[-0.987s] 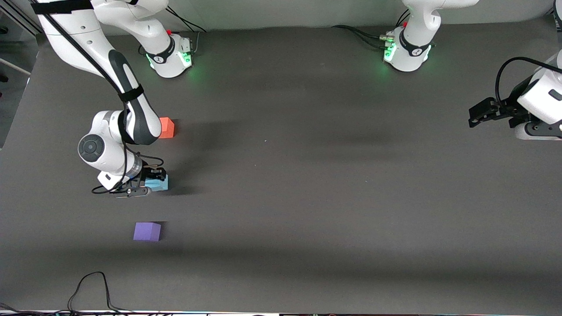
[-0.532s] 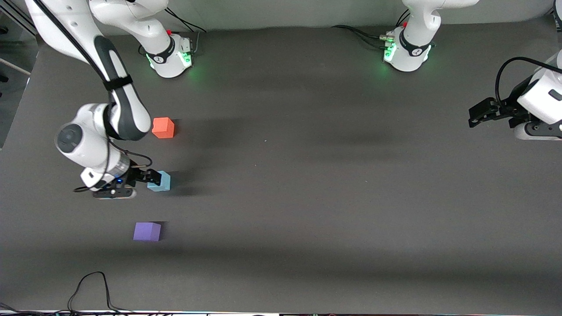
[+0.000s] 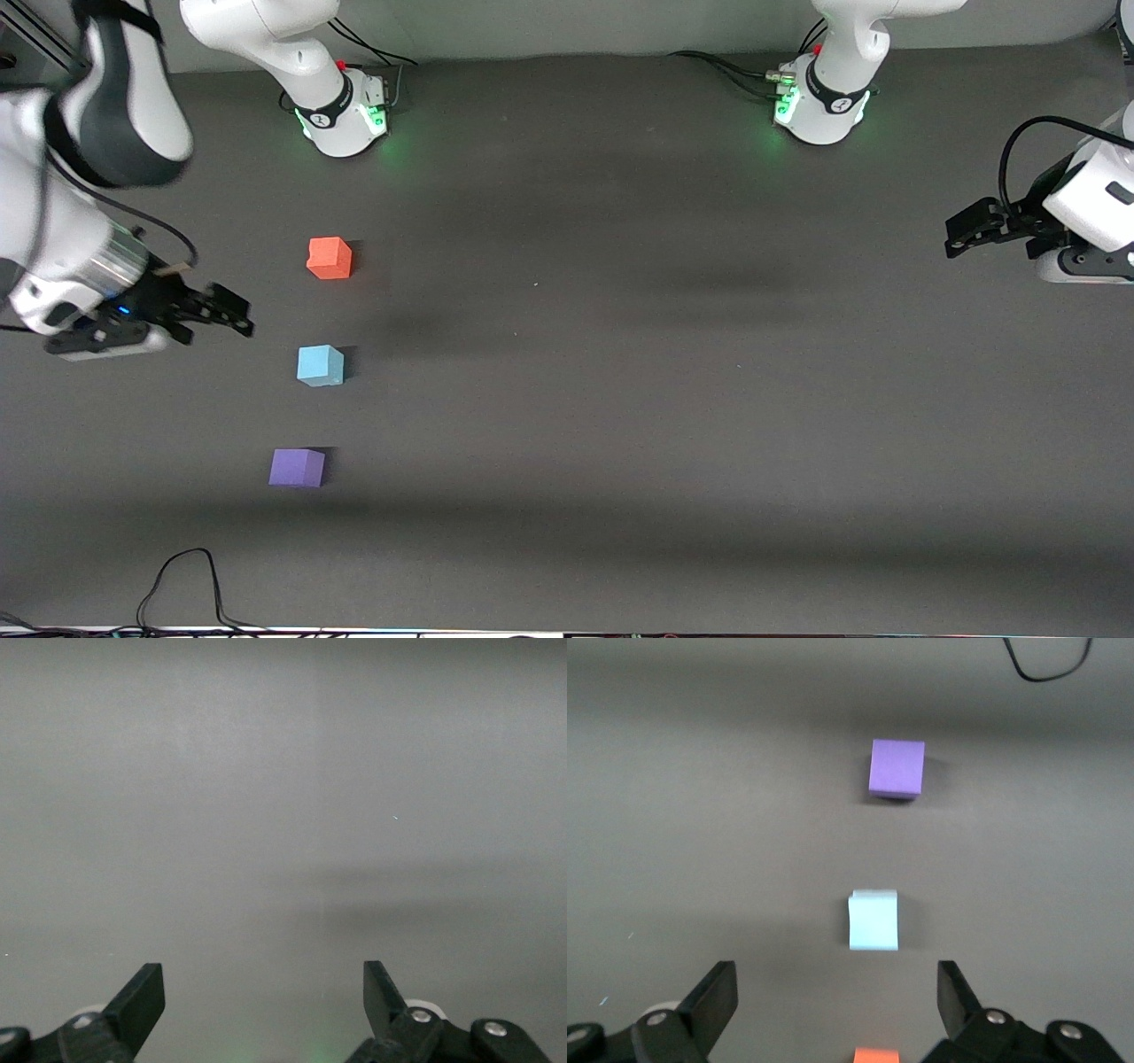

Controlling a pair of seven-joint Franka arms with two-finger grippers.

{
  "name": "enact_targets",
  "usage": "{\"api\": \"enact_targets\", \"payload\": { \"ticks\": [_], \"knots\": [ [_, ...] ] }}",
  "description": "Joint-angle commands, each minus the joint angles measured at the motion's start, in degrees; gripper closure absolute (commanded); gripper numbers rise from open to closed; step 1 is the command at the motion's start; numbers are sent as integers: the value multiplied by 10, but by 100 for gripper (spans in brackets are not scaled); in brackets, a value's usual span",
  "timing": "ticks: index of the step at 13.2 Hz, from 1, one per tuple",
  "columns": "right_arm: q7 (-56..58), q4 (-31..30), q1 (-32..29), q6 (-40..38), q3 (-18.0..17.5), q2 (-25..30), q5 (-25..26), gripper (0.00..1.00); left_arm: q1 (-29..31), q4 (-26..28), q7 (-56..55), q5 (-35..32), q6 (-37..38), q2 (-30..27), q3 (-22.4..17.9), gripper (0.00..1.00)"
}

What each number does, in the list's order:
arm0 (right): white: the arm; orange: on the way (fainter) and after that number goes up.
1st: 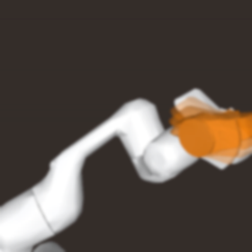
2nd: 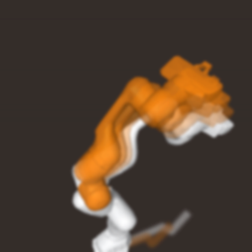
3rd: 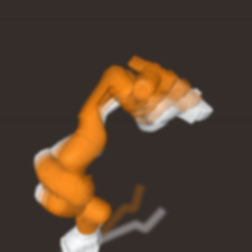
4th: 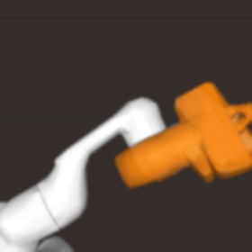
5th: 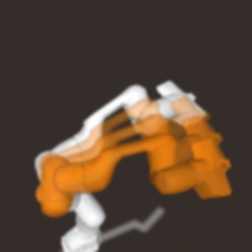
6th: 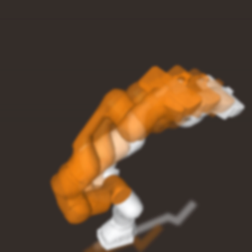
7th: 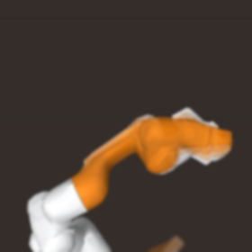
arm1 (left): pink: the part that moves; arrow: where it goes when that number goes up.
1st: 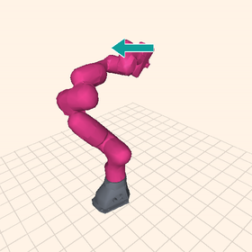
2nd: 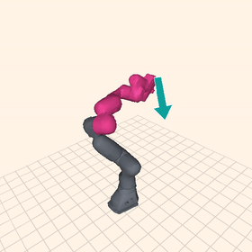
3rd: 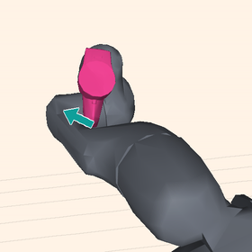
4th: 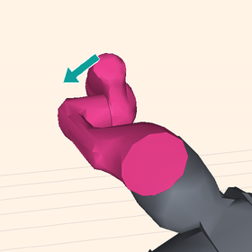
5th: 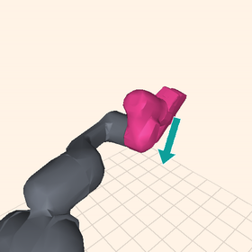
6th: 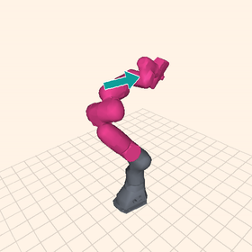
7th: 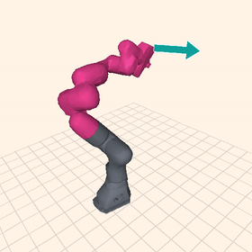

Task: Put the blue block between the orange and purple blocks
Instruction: 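Open the right gripper and lift it away from the blue block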

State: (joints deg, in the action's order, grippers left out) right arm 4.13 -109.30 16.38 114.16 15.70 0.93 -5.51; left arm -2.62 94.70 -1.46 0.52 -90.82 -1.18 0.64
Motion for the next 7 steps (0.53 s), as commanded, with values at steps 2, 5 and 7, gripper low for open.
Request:
{"api": "enact_targets", "payload": {
  "ticks": [2,5,7],
  "knots": [
    [4,107,-22,-165,-6,19,16,0,-1,-9,4,-1,2,4,0,0],
    [3,123,-76,-225,-63,56,33,0,-1,-9,4,-1,2,4,0,0],
    [3,113,-107,-228,-101,67,33,0,-1,-9,3,-1,1,4,0,0]
  ]
}}
